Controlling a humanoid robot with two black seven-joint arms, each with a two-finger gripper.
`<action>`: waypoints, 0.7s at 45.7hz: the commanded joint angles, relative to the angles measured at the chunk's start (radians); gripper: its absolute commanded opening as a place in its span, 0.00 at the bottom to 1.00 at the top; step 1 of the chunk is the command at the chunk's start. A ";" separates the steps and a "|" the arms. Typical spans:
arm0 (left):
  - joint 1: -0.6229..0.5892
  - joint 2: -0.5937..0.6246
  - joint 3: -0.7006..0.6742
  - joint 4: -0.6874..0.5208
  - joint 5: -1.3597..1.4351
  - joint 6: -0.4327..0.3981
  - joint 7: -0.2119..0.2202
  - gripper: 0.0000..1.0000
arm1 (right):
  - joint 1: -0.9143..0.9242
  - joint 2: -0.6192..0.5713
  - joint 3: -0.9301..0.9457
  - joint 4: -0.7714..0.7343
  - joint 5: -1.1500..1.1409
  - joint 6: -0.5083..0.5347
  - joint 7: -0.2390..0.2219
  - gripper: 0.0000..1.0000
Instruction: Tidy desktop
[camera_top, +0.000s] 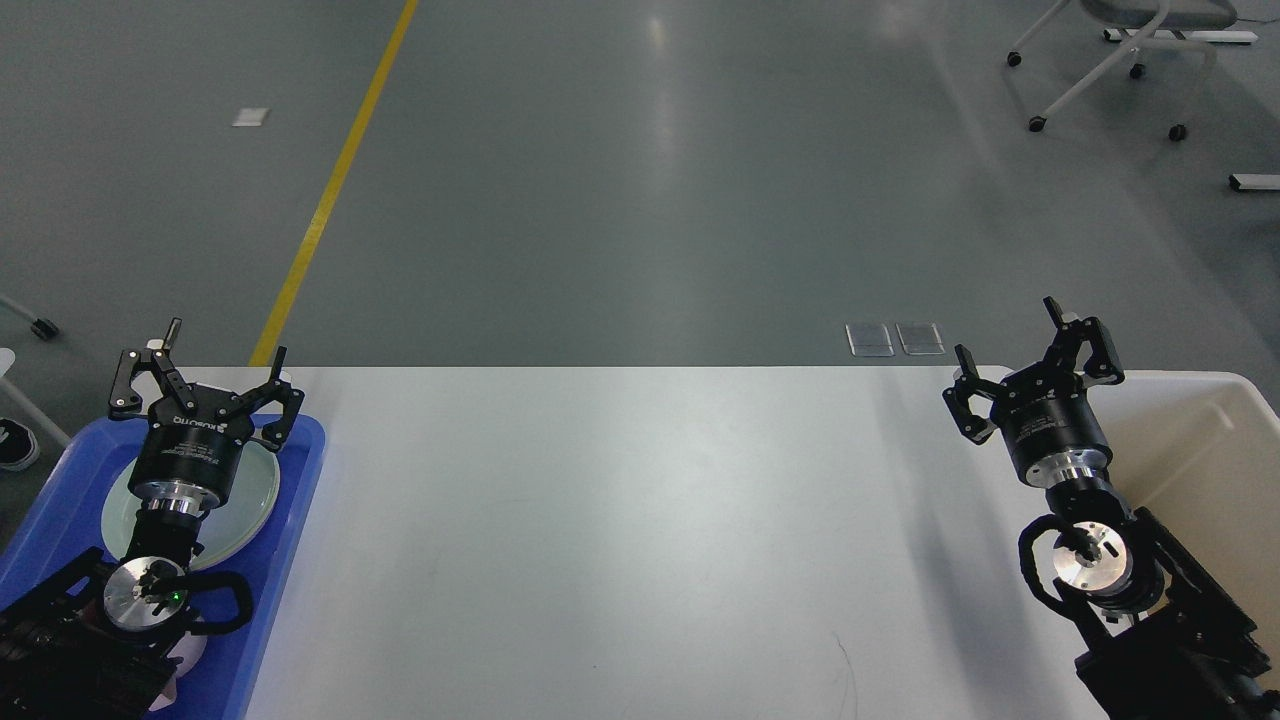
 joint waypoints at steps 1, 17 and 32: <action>0.000 0.000 0.000 -0.001 0.000 0.000 0.000 0.98 | -0.011 0.012 -0.023 -0.004 0.004 -0.003 0.000 1.00; -0.001 0.000 0.000 -0.001 0.000 0.000 0.000 0.98 | -0.045 0.048 -0.015 0.001 0.025 0.003 0.000 1.00; -0.001 0.000 0.000 0.001 0.000 0.000 0.000 0.98 | -0.054 0.044 -0.018 0.005 0.042 0.006 0.011 1.00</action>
